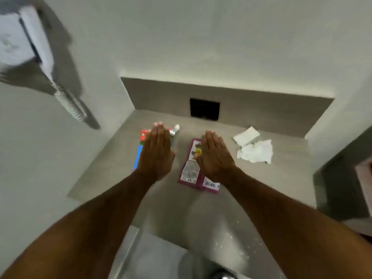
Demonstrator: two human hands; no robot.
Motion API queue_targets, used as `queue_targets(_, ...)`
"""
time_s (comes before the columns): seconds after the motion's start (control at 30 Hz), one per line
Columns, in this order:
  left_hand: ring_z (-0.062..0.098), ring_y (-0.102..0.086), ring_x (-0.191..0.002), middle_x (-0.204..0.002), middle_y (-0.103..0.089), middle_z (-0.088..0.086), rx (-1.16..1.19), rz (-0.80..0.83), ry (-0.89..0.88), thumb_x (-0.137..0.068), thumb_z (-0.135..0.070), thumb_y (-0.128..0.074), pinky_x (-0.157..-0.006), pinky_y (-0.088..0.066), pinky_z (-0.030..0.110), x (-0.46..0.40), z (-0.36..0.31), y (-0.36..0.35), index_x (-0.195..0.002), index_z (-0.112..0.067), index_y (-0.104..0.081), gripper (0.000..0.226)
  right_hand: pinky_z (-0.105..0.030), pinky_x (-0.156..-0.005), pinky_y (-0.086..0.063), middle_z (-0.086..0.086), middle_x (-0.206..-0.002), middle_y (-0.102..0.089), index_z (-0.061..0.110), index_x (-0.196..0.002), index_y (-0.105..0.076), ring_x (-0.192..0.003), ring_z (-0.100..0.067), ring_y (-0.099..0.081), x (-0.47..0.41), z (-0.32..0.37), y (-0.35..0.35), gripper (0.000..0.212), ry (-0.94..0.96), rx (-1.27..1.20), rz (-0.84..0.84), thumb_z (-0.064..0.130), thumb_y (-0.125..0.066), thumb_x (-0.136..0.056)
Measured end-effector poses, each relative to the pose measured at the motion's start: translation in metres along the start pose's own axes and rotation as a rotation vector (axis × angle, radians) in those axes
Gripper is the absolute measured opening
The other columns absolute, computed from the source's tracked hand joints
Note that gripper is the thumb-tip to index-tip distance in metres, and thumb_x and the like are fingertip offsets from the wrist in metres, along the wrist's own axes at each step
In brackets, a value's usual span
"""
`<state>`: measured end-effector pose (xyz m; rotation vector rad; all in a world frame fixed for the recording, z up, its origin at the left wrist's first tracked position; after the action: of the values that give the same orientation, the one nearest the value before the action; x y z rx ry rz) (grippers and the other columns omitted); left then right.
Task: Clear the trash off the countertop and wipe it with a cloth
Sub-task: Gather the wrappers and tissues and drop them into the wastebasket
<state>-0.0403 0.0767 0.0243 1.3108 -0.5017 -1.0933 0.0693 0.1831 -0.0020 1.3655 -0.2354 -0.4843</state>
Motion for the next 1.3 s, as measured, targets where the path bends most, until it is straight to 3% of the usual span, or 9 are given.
queue_targets(0.23, 0.047, -0.018, -0.148, -0.159, -0.020, 0.031, 0.060, 0.162, 0.092, -0.093, -0.038, -0.046, -0.120, -0.018, 0.058, -0.002, 0.019, -0.077, -0.152, 0.005, -0.020, 0.077, -0.048, -0.121, -0.003, -0.023, -0.161, -0.006, -0.001, -0.151, -0.007, -0.148, -0.036, -0.003, -0.003, -0.004, -0.080, 0.097, -0.029, 0.025, 0.162, 0.070, -0.027, -0.088)
queue_targets(0.37, 0.047, 0.012, -0.149, -0.163, 0.016, 0.021, 0.260, 0.630, 0.388, -0.085, -0.036, -0.065, -0.119, -0.008, 0.065, -0.011, 0.064, -0.136, -0.157, -0.020, 0.008, 0.104, -0.066, -0.114, -0.013, -0.021, -0.161, 0.001, 0.018, -0.153, -0.004, -0.147, -0.042, 0.000, 0.001, -0.006, -0.091, 0.103, -0.081, 0.053, 0.378, 0.081, -0.035, -0.078)
queue_targets(0.47, 0.049, 0.008, -0.149, -0.158, 0.028, 0.028, 0.249, 0.820, 0.281, -0.078, -0.038, -0.075, -0.123, -0.013, 0.054, -0.025, 0.081, -0.157, -0.155, -0.025, 0.018, 0.121, -0.073, -0.106, -0.023, -0.023, -0.160, 0.006, 0.039, -0.151, -0.002, -0.144, -0.050, 0.001, -0.014, -0.002, -0.088, 0.100, -0.087, 0.050, 0.636, 0.058, -0.067, -0.077)
queue_targets(0.57, 0.039, -0.027, -0.147, -0.166, 0.002, 0.020, 0.228, 0.906, 0.083, -0.068, -0.035, -0.083, -0.119, -0.033, 0.041, -0.028, 0.078, -0.162, -0.156, -0.028, 0.012, 0.130, -0.065, -0.111, -0.025, -0.028, -0.159, -0.003, 0.034, -0.153, -0.005, -0.143, -0.050, -0.011, -0.019, 0.008, -0.082, 0.107, -0.056, 0.153, 0.809, 0.024, -0.079, -0.076)
queue_targets(0.7, 0.029, -0.048, -0.136, -0.153, -0.045, 0.012, 0.280, 0.745, -0.085, -0.077, -0.021, -0.078, -0.106, -0.041, 0.030, -0.020, 0.055, -0.141, -0.153, -0.022, -0.032, 0.089, -0.052, -0.095, -0.049, -0.022, -0.144, -0.038, 0.021, -0.147, -0.031, -0.125, -0.036, -0.048, -0.026, 0.019, -0.065, 0.082, 0.015, 0.162, 0.649, 0.004, -0.072, -0.078)
queue_targets(0.8, 0.030, -0.068, -0.107, -0.117, -0.072, 0.014, 0.491, 0.504, -0.016, -0.074, -0.015, -0.079, -0.084, -0.049, 0.024, -0.009, 0.045, -0.108, -0.118, -0.014, -0.071, 0.044, -0.040, -0.080, -0.054, -0.017, -0.126, -0.057, 0.012, -0.129, -0.055, -0.107, -0.032, -0.062, -0.028, 0.030, -0.053, 0.045, 0.095, 0.195, 0.474, 0.004, -0.062, -0.085)
queue_targets(0.97, 0.030, -0.069, -0.102, -0.102, -0.076, 0.013, 0.556, 0.347, 0.150, -0.075, -0.007, -0.071, -0.089, -0.051, 0.029, 0.031, 0.035, -0.058, -0.094, -0.010, -0.079, 0.021, -0.034, -0.071, -0.049, -0.015, -0.109, -0.066, 0.013, -0.109, -0.067, -0.097, -0.032, -0.064, -0.002, 0.028, -0.035, 0.022, -0.015, 0.044, 0.357, 0.018, -0.061, -0.088)
queue_targets(1.17, 0.019, -0.069, -0.103, -0.107, -0.076, 0.008, 0.757, -0.158, 0.241, -0.068, 0.001, -0.075, -0.097, -0.043, 0.014, 0.157, -0.002, 0.058, -0.098, -0.008, -0.079, 0.031, -0.018, -0.075, -0.046, -0.001, -0.090, -0.073, 0.018, -0.080, -0.071, -0.083, -0.022, -0.067, 0.139, 0.057, 0.031, 0.011, -0.118, -0.540, -0.291, 0.008, -0.071, -0.077)
queue_targets(1.3, -0.003, -0.061, -0.091, -0.096, -0.069, -0.010, 0.903, -0.052, 0.207, -0.070, -0.023, -0.075, -0.087, -0.036, -0.006, 0.268, -0.065, 0.068, -0.092, -0.022, -0.078, 0.022, -0.001, -0.076, -0.040, 0.012, -0.094, -0.068, 0.029, -0.083, -0.067, -0.085, 0.001, -0.062, 0.271, 0.066, 0.009, 0.005, -0.203, -0.691, -0.348, 0.024, -0.066, -0.080)
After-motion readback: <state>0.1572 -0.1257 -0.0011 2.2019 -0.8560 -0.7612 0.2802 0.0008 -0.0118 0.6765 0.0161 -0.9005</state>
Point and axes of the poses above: each hand's wrist, its own x-axis away from the middle knuckle, its own y-axis out of the back of the hand, z = x × y, the point moved 9 cm from there along -x, towards the middle knuckle
